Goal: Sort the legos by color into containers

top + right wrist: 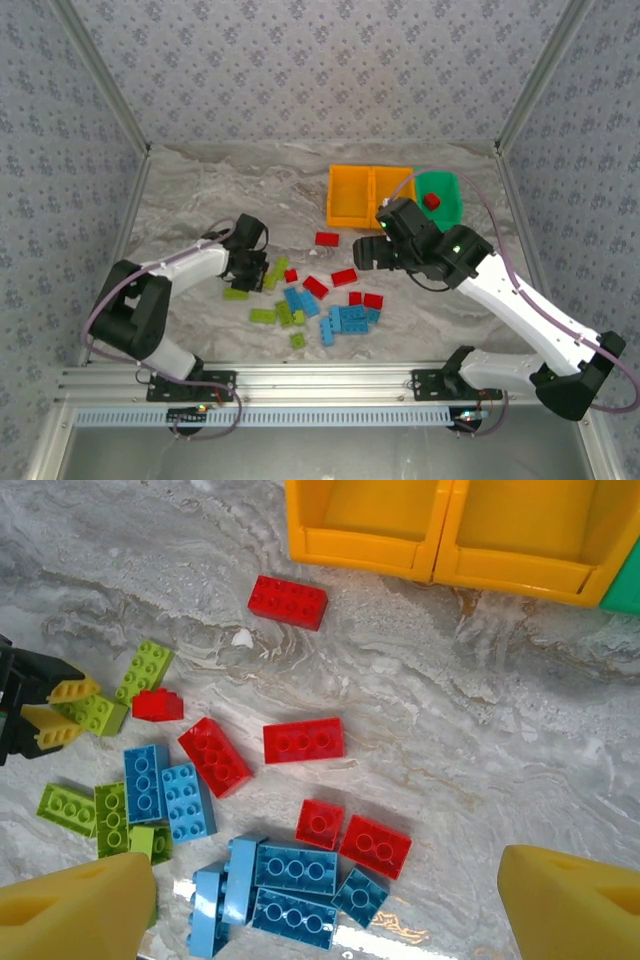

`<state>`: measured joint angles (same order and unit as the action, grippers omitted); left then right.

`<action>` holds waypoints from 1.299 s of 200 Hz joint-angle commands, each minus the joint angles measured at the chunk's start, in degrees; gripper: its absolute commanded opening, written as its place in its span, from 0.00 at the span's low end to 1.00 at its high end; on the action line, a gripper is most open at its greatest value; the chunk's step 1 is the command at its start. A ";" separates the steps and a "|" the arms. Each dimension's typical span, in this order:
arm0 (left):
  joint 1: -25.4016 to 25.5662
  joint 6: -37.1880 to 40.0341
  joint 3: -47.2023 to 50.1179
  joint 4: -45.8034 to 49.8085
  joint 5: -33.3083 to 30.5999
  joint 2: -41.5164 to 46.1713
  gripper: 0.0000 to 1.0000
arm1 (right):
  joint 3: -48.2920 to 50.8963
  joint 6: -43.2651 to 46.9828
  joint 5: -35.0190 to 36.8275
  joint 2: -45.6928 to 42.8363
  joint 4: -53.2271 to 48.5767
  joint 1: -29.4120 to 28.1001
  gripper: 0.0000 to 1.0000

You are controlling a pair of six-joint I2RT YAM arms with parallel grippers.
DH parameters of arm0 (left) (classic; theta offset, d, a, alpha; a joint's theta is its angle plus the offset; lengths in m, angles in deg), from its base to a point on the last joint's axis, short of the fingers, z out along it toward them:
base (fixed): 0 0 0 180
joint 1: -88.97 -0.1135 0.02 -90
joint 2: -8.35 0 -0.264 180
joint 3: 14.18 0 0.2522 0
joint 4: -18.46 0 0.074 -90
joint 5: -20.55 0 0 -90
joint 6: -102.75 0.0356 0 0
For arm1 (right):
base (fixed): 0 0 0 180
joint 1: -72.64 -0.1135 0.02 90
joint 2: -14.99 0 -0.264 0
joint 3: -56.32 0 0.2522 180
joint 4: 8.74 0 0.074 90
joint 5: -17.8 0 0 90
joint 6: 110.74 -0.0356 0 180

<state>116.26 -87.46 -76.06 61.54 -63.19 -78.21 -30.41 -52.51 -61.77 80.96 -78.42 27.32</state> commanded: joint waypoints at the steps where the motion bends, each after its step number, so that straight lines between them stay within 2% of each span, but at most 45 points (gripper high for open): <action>1: 1.90 8.38 -5.17 0.86 -1.86 7.22 0.22 | 0.69 -0.56 -2.67 -1.11 0.85 -0.39 0.92; 16: 5.32 16.49 -13.00 1.58 -6.20 7.39 0.23 | 0.98 -0.94 -2.22 -1.70 1.41 -0.32 0.92; 28: 7.53 24.00 -21.17 0.50 -7.32 3.16 0.24 | 1.16 -1.24 -1.08 -2.28 1.82 -0.35 0.92; 49: 10.21 34.17 -38.46 1.52 -6.46 -10.58 0.24 | 1.12 -2.02 0.23 -3.02 1.72 -0.14 0.92; 92: 12.29 43.91 -66.11 1.21 -6.43 -34.81 0.26 | 2.30 -3.81 2.45 -6.47 -0.50 -0.28 0.92; 115: 12.42 47.09 -81.45 9.01 -8.20 -44.92 0.34 | 3.48 -4.82 3.57 -9.09 -1.60 -0.12 0.92; 134: 12.41 48.36 -89.49 15.03 -9.01 -49.77 0.52 | 4.14 -5.75 4.23 -10.62 -2.17 -0.11 0.93; 147: 12.43 48.73 -91.77 16.56 -8.59 -50.79 0.59 | 4.15 -5.83 4.42 -11.18 -1.99 -0.03 0.93; 170: 12.68 51.00 -91.08 17.77 -8.78 -48.04 0.60 | 6.34 -5.74 4.58 -11.32 -1.96 -0.01 0.94; 182: 12.80 53.10 -86.91 16.82 -9.68 -43.42 0.59 | 7.27 -5.50 5.08 -11.02 -1.93 0.14 0.94; 209: 12.83 56.42 -62.11 5.83 -12.28 -23.76 0.59 | 9.90 -2.91 3.95 -8.14 0.05 0.41 0.95; 235: 12.93 59.57 -38.12 -1.34 -14.34 -2.64 0.61 | 11.06 -0.73 0.16 -0.03 5.02 0.33 0.96; 260: 13.41 68.12 -21.54 -2.73 -13.14 15.23 0.71 | 11.20 1.47 -3.91 9.57 11.57 0.32 1.00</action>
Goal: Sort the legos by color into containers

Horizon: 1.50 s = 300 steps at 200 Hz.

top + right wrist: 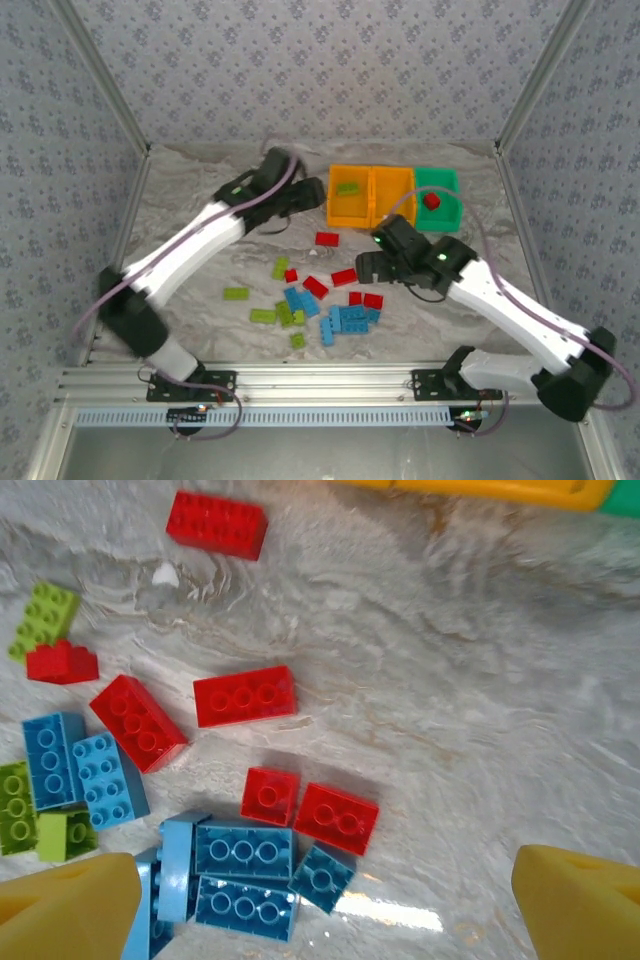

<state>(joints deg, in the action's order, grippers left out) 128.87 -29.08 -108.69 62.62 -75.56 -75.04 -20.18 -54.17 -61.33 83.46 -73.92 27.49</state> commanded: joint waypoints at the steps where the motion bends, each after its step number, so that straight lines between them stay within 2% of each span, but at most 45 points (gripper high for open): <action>1: 0.84 10.22 11.56 -3.69 -0.63 12.61 0.72 | 0.96 3.21 -4.54 7.45 7.27 0.15 1.00; 21: 0.97 21.04 17.84 1.72 5.63 23.25 0.89 | 1.24 4.33 -7.53 14.57 13.22 0.82 1.00; 34: 0.97 26.20 19.85 6.12 8.62 28.31 0.93 | 0.88 4.97 -9.18 18.53 16.21 1.44 1.00; 54: 1.06 30.06 22.54 10.84 10.17 33.23 0.99 | -0.80 6.69 -10.90 24.17 18.71 2.11 1.00; 73: 1.01 30.07 25.24 10.97 9.55 35.35 0.99 | -1.86 7.21 -10.40 28.29 19.06 2.89 1.00; 100: 1.04 29.17 28.33 6.71 10.48 35.94 0.99 | -0.96 8.04 -15.36 31.07 20.87 3.79 0.99; 134: 1.00 30.41 29.71 3.73 10.70 35.32 0.99 | -0.24 8.10 -16.72 33.33 22.95 3.57 0.96; 150: 1.04 30.69 29.53 3.54 10.26 34.97 0.99 | -0.63 7.87 -14.81 35.05 22.61 3.54 0.90; 192: 0.98 30.91 30.34 3.41 10.57 36.03 0.99 | -1.58 6.48 -7.09 36.09 19.59 2.89 0.66; 208: 1.00 32.08 31.11 2.62 13.88 36.99 0.99 | -1.22 5.97 -6.16 33.39 19.21 2.95 0.58; 225: 1.02 33.96 32.13 0.85 20.69 37.98 0.99 | 0.10 5.04 -5.87 27.34 19.59 3.67 0.55; 240: 1.23 34.98 32.93 -1.47 28.37 38.54 0.99 | 0.48 4.62 -4.87 21.45 19.84 5.87 0.54; 257: 2.45 33.76 33.67 -5.64 32.13 38.31 0.99 | -1.43 6.27 -2.60 17.56 19.18 10.09 0.54; 277: 4.33 31.91 33.87 -9.17 31.33 37.14 0.99 | -7.24 9.63 -1.53 19.50 19.45 18.03 0.54; 300: 6.13 29.96 33.60 -9.75 26.73 35.95 0.99 | -16.10 13.00 -1.91 29.46 20.36 25.58 0.54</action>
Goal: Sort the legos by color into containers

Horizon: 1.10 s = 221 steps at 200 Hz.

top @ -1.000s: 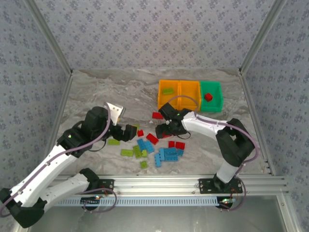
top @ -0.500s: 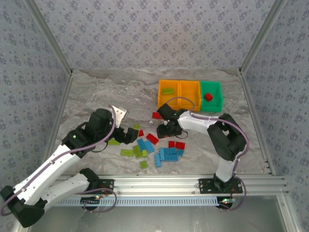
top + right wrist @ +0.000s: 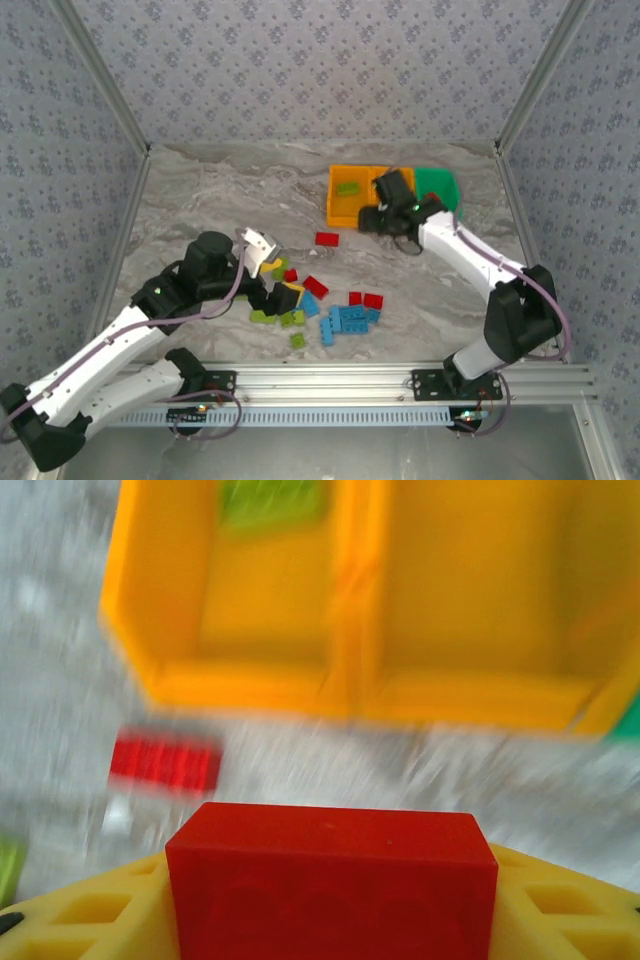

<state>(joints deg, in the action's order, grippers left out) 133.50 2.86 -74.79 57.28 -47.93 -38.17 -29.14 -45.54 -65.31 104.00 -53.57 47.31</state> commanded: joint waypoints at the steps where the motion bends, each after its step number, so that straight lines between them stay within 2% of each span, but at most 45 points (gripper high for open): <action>1: 1.60 -2.11 -0.32 -4.37 -1.19 -0.93 0.99 | -7.84 4.48 1.89 9.43 -0.06 6.00 0.54; 29: 2.61 -5.23 -0.23 -2.41 -7.20 -0.33 0.99 | -22.42 7.49 0.86 22.75 -3.09 9.01 0.60; 52: 2.73 -7.36 0.22 0.01 -10.53 1.30 0.99 | -30.15 7.72 1.63 28.73 -7.60 10.28 0.68; 73: 2.74 -8.43 1.47 0.86 -13.43 3.29 0.99 | -31.50 8.05 1.20 28.74 -8.66 10.77 0.83; 107: 2.75 -8.04 2.72 -0.18 -16.15 4.54 0.99 | -28.62 8.47 1.39 21.81 -10.13 10.77 0.85; 125: 2.75 -5.55 1.72 0.92 -16.15 4.18 0.99 | -22.40 7.18 0.51 13.69 -10.94 10.22 0.84; 147: 2.73 0.81 -1.51 6.39 -15.85 4.29 0.99 | -8.16 3.00 -1.60 -0.96 -10.83 7.06 0.85; 181: 2.71 12.45 -5.84 14.99 -12.08 4.44 0.99 | 16.49 -10.68 -1.31 -24.90 -13.68 -5.58 0.85; 198: 2.72 17.05 -6.62 16.90 -8.88 3.69 0.99 | 23.24 -21.60 0.36 -31.26 -16.96 -13.32 0.84; 221: 2.75 20.51 -5.98 16.48 -7.54 2.27 0.99 | 28.58 -31.76 0.34 -33.04 -17.77 -21.73 0.84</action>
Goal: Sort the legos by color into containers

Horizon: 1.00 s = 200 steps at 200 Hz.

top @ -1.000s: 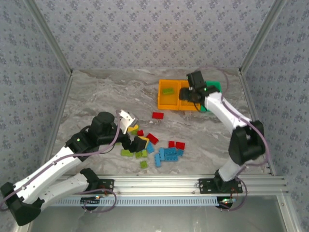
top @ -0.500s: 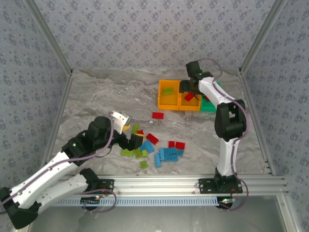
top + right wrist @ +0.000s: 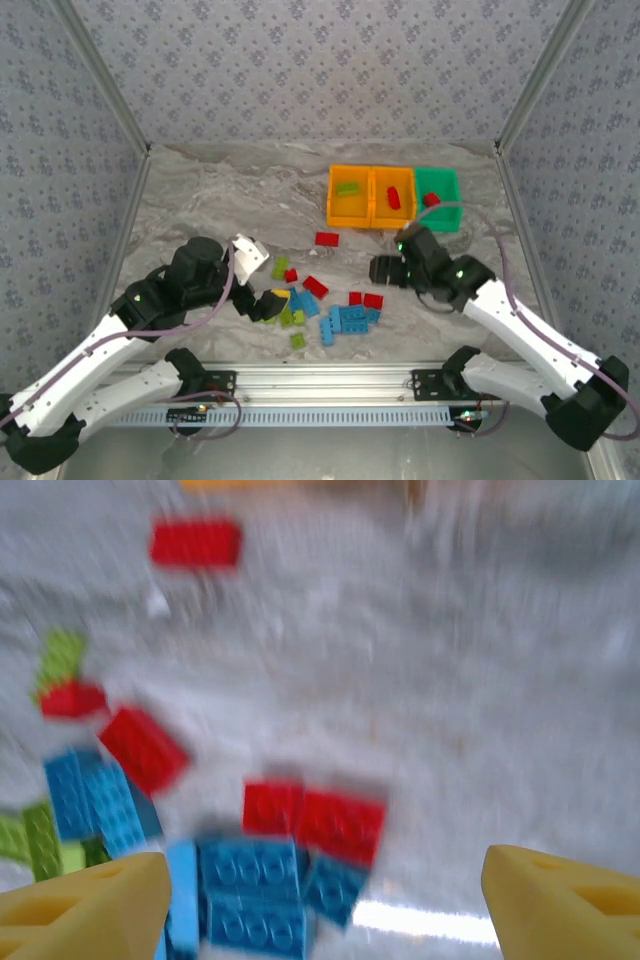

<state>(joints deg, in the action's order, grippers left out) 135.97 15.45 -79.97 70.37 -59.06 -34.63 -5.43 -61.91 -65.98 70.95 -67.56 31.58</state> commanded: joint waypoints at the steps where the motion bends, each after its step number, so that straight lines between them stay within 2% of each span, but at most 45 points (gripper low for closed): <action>1: 0.28 7.97 -0.71 3.32 3.58 -1.38 0.99 | 5.07 -15.55 1.05 0.10 -3.58 -6.24 0.84; 17: 0.28 8.39 0.64 1.19 3.65 -1.93 0.99 | 8.15 -19.25 0.52 2.52 -0.85 -8.72 0.84; 57: 0.28 7.52 3.91 -2.90 4.22 -1.37 0.99 | 13.33 -24.65 -1.21 7.35 11.97 -8.65 0.83; 81: 0.24 7.77 4.55 -3.03 3.10 -0.44 0.99 | 14.81 -26.03 -0.28 8.45 13.94 -7.43 0.72; 103: 0.28 8.02 4.95 -3.35 2.61 0.33 0.99 | 17.05 -26.32 -2.26 8.46 16.68 -6.13 0.63; 145: 0.24 8.29 5.01 -3.26 2.29 0.49 0.99 | 20.62 -28.36 -6.12 10.75 22.90 -6.65 0.69; 168: 0.22 8.11 5.06 -3.03 2.30 0.62 0.99 | 19.59 -28.45 -4.05 13.17 20.63 -6.59 0.58; 200: 0.21 7.85 5.70 -2.73 1.84 1.52 0.99 | 17.21 -27.34 -0.11 11.38 15.36 -5.97 0.42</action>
<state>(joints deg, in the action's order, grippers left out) 135.97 22.77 -74.57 68.17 -56.87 -34.48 13.04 -89.05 -69.79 82.87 -46.84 25.26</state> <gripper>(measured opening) 0.992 0.456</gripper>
